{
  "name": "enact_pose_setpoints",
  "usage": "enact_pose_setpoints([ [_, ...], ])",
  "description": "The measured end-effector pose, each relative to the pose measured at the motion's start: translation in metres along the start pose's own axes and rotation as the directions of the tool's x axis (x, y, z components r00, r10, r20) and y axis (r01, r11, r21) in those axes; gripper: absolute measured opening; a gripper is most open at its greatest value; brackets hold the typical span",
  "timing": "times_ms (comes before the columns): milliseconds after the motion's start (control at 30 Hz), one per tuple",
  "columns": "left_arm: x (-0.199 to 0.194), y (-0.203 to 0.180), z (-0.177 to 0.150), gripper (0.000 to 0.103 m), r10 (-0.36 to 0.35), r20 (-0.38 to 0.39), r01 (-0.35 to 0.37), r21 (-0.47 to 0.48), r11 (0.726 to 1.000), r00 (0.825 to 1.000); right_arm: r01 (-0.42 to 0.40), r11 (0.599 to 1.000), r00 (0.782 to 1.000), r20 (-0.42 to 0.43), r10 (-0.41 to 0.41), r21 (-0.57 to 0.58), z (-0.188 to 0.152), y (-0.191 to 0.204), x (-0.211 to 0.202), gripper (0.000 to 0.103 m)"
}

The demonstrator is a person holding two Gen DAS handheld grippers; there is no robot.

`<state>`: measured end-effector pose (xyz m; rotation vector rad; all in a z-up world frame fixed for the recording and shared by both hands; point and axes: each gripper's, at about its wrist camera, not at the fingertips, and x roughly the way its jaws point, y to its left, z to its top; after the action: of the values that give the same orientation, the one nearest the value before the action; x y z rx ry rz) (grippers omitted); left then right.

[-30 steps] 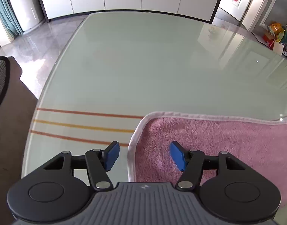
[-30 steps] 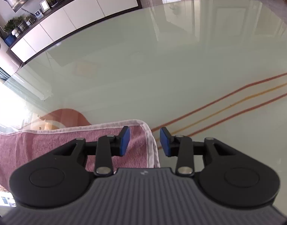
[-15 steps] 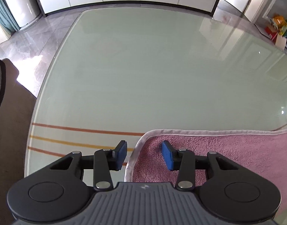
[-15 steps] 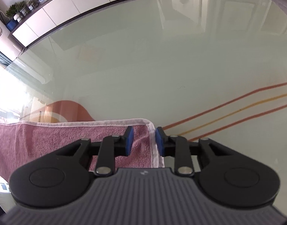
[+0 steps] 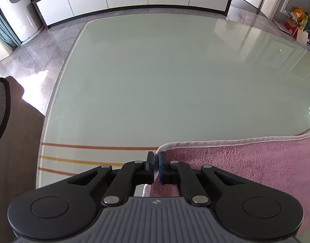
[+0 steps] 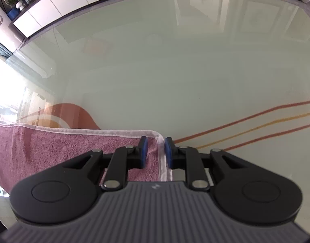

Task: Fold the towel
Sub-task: 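Close both tools on the pink towel's end hem, then lift the held towel end and carry it over the towel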

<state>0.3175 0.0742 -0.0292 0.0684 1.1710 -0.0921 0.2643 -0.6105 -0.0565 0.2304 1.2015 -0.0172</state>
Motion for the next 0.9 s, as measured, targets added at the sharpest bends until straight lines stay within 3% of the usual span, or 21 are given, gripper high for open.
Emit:
enact_pose_setpoints([
  [300, -0.005, -0.002, -0.003, 0.003, -0.006, 0.002, 0.006, 0.010, 1.000, 1.000, 0.038, 0.999, 0.999, -0.031, -0.037, 0.009, 0.007, 0.001, 0.012, 0.018],
  [367, -0.006, -0.002, -0.004, 0.003, -0.007, 0.002, 0.007, 0.012, 1.000, 1.000, 0.043, 0.999, 0.999, -0.021, -0.043, -0.010, 0.007, 0.004, 0.013, 0.008],
  [667, -0.005, 0.001, -0.004, 0.003, -0.011, 0.007, 0.011, 0.005, 1.000, 1.000, 0.050, 0.998, 0.998, 0.030, -0.049, -0.039, 0.010, 0.010, 0.008, 0.007],
  [900, -0.015, 0.007, -0.010, 0.003, -0.033, 0.065, 0.035, -0.023, 0.999, 0.997, 0.016, 0.999, 0.997, 0.073, -0.014, -0.028, 0.004, 0.006, 0.000, 0.007],
])
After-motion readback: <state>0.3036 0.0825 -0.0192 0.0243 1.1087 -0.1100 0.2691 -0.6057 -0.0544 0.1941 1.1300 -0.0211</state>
